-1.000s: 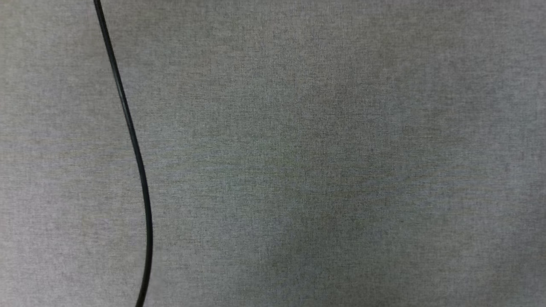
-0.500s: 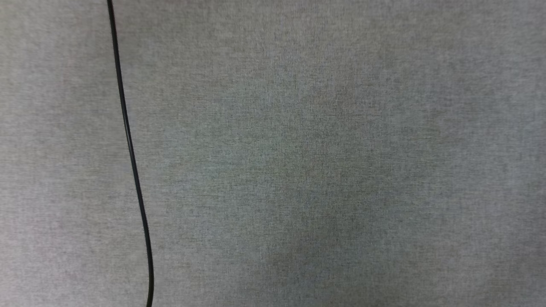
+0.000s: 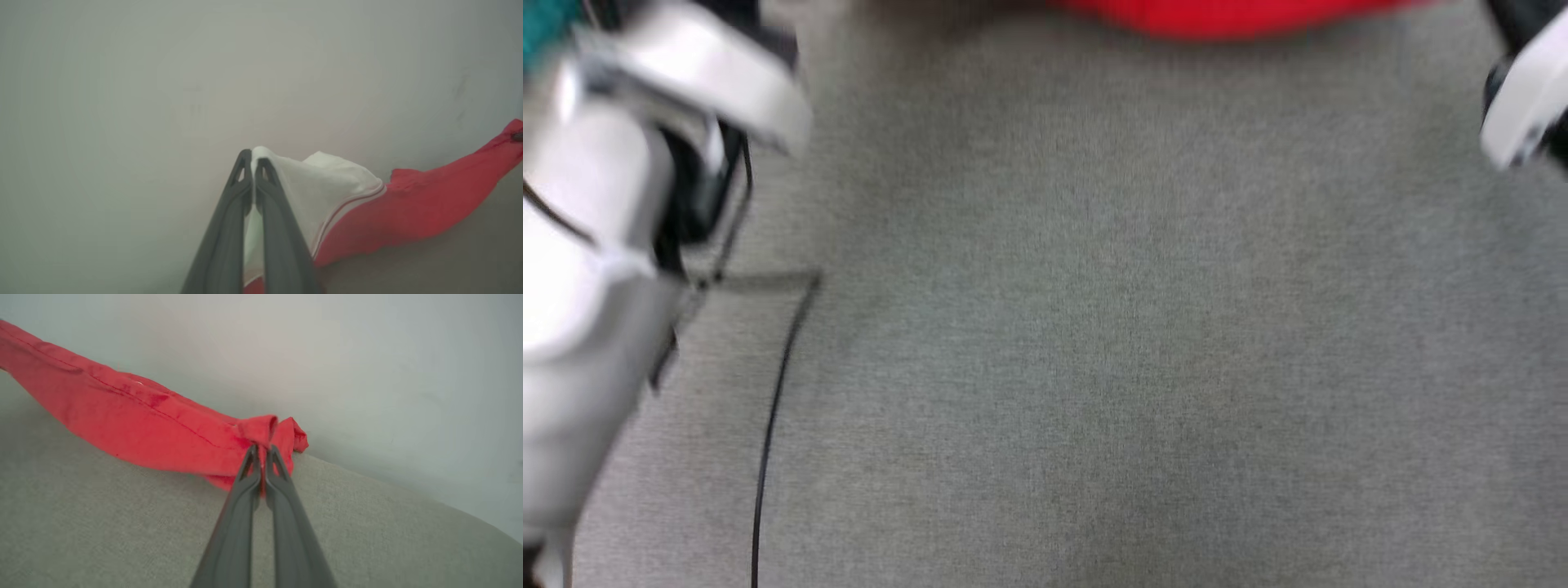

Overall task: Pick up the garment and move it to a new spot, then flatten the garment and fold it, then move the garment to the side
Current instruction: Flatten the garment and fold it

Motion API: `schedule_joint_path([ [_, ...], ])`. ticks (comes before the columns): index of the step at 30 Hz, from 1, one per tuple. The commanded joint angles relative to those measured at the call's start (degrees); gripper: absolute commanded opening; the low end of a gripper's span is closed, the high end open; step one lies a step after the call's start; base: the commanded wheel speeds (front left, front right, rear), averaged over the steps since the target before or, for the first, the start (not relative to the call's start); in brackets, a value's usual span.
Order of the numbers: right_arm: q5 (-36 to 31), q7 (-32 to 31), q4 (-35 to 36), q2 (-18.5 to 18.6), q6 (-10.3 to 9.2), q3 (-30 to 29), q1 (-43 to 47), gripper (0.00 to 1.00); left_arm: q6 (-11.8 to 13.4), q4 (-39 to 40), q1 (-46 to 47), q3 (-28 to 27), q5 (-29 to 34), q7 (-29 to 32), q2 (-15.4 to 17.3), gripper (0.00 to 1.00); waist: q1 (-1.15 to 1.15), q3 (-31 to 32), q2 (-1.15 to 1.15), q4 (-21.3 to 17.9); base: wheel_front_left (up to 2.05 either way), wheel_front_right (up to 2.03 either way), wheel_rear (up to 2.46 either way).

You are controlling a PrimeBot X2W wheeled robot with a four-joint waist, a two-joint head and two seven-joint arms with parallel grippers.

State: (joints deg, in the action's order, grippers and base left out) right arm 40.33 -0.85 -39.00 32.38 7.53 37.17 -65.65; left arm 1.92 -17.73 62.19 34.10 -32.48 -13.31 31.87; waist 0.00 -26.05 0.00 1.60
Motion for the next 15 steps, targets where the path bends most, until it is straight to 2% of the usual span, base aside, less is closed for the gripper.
schedule_joint_path([
  [1, 1.26, 0.19, 1.46, 1.14, -0.08, 1.23, 4.49, 0.0, 2.21, 3.47, -6.19, 0.21, -0.64, 0.19, 1.3, 0.0, 0.0, 4.32, 0.0, 0.36, 0.0, 0.0, 0.0],
  [15, 6.13, 1.08, 8.34, 5.06, -0.08, 1.4, 29.53, 0.0, 12.39, 19.42, -39.65, 3.31, -6.23, 2.14, 7.12, 0.0, 0.0, 16.3, 0.0, 1.04, 0.0, 0.0, 0.0],
])
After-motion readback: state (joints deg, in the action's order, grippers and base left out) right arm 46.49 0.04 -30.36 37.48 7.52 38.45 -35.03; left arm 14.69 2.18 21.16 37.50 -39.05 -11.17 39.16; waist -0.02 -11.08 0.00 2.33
